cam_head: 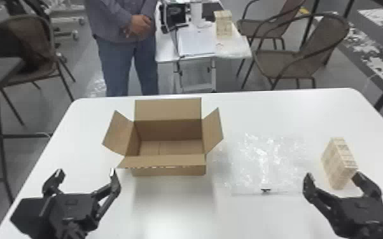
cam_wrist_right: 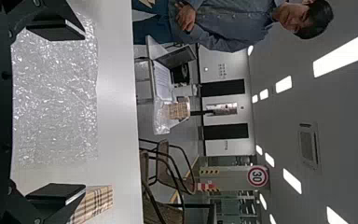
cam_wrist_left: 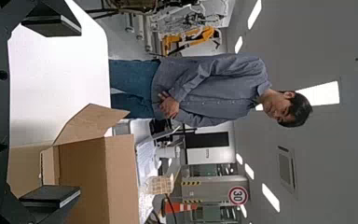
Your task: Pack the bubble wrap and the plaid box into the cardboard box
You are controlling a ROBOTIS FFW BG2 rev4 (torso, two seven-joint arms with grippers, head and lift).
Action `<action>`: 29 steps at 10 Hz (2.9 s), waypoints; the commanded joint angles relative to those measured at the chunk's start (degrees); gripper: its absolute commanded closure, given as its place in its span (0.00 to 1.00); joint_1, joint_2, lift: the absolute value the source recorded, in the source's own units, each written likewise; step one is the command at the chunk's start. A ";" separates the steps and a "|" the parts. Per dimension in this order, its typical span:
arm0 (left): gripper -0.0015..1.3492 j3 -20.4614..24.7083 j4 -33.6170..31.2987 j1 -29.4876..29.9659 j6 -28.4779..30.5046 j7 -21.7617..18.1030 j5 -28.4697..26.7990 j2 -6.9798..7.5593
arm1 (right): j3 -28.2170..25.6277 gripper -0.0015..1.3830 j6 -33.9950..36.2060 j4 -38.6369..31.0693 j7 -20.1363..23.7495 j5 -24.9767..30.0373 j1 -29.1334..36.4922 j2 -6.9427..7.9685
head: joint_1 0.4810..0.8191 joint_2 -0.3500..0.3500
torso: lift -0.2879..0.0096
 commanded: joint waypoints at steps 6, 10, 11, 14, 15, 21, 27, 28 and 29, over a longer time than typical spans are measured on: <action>0.07 0.71 0.00 -0.36 -0.30 -1.11 0.26 -0.77 | 0.00 0.10 0.00 0.00 0.00 0.14 -0.19 0.05 | 0.63 0.62 | 0.63; 0.08 3.52 0.00 -6.34 3.57 -4.89 4.75 -2.18 | 0.26 0.10 -0.18 0.79 0.26 -0.04 -1.16 0.05 | 0.63 0.63 | 0.63; 0.08 5.46 0.00 -9.50 7.26 -7.44 7.65 -2.26 | 0.52 0.10 -0.26 1.23 0.70 -0.12 -1.86 0.05 | 0.63 0.63 | 0.63; 0.08 12.31 0.09 -16.80 21.23 -15.96 16.79 -2.26 | 1.23 0.10 -0.44 2.19 1.32 -0.21 -3.01 0.05 | 0.63 0.68 | 0.63; 0.08 14.77 0.44 -19.26 26.16 -18.77 18.55 -2.26 | 1.32 0.10 -0.44 2.37 1.58 -0.12 -3.36 0.05 | 0.63 0.69 | 0.63; 0.11 19.43 9.76 -29.89 43.73 -27.47 33.14 3.10 | 2.19 0.10 -0.44 4.04 3.60 -0.21 -5.55 0.05 | 0.63 0.72 | 0.63; 0.12 15.30 16.88 -33.94 46.55 -30.46 35.24 4.42 | 2.55 0.10 -0.44 4.39 4.31 -0.48 -5.99 0.05 | 0.63 0.67 | 0.63; 0.12 15.13 17.49 -33.94 46.55 -30.90 34.72 4.42 | 2.63 0.10 -0.44 4.39 4.48 -0.65 -6.08 0.05 | 0.63 0.65 | 0.63; 0.12 14.95 17.67 -34.03 46.55 -31.08 34.28 4.42 | 2.63 0.10 -0.44 4.39 4.66 -0.92 -6.17 0.05 | 0.63 0.65 | 0.63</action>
